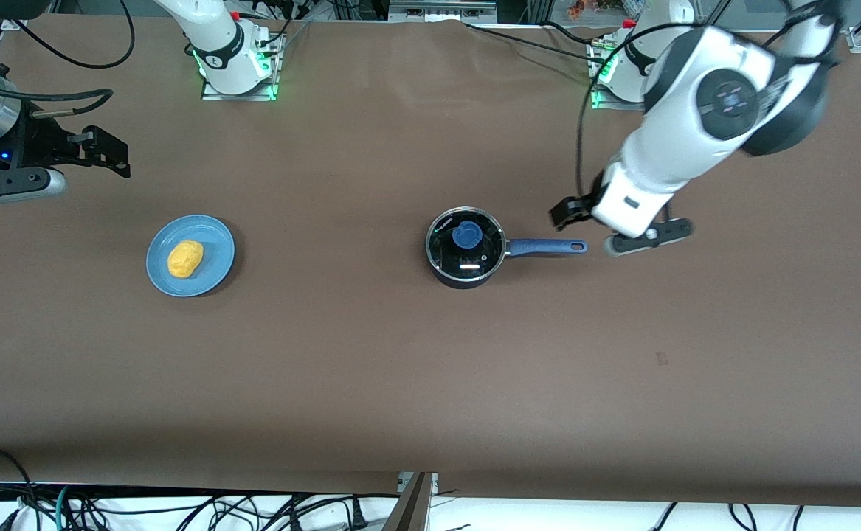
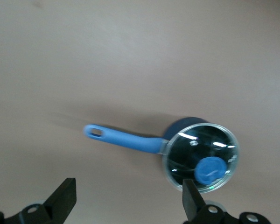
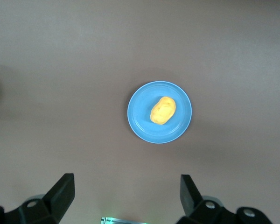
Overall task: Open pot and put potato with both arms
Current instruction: 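Lower the left gripper onto the blue knob of the glass lid, then grasp the lid knob with the left gripper while the right gripper reaches the potato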
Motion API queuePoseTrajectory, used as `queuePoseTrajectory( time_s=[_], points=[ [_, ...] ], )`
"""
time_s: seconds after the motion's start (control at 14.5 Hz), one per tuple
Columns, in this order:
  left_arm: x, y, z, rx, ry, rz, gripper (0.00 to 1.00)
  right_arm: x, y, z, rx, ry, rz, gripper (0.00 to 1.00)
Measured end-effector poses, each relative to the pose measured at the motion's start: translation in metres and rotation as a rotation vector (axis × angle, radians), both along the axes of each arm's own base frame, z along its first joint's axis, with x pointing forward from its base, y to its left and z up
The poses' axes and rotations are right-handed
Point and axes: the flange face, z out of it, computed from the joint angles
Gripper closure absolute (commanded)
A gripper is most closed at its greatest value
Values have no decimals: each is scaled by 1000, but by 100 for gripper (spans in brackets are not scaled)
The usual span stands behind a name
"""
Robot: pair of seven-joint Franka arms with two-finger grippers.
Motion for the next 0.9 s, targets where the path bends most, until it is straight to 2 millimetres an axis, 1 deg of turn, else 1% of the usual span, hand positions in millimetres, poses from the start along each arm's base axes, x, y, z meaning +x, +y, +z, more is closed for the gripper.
queuePoseTrajectory(
  time_s=[0.07, 0.21, 0.48, 0.55, 0.62, 0.69, 0.76, 0.9],
  points=[
    [-2, -17, -12, -3, 7, 12, 0, 1, 0, 0, 1, -4, 0, 0],
    [-14, -57, -42, 51, 14, 23, 0, 5, 0, -5, 1, -3, 0, 0],
    [-42, -148, -99, 130, 2, -14, 0, 12, 0, -18, 0, 12, 0, 0],
    [-48, -168, -114, 149, -4, -35, 0, 13, 0, -20, 0, 15, -1, 0],
    [-53, -183, -128, 166, -9, -59, 0, 13, 0, -21, 0, 18, -2, 0],
    [-55, -195, -140, 180, -17, -82, 0, 14, -1, -22, 0, 19, -2, 0],
    [-55, -202, -151, 198, -31, -108, 0, 14, -1, -23, 0, 20, -3, 0],
    [-52, -207, -170, 229, -51, -145, 0, 15, -1, -26, -1, 25, -3, 0]
  ],
)
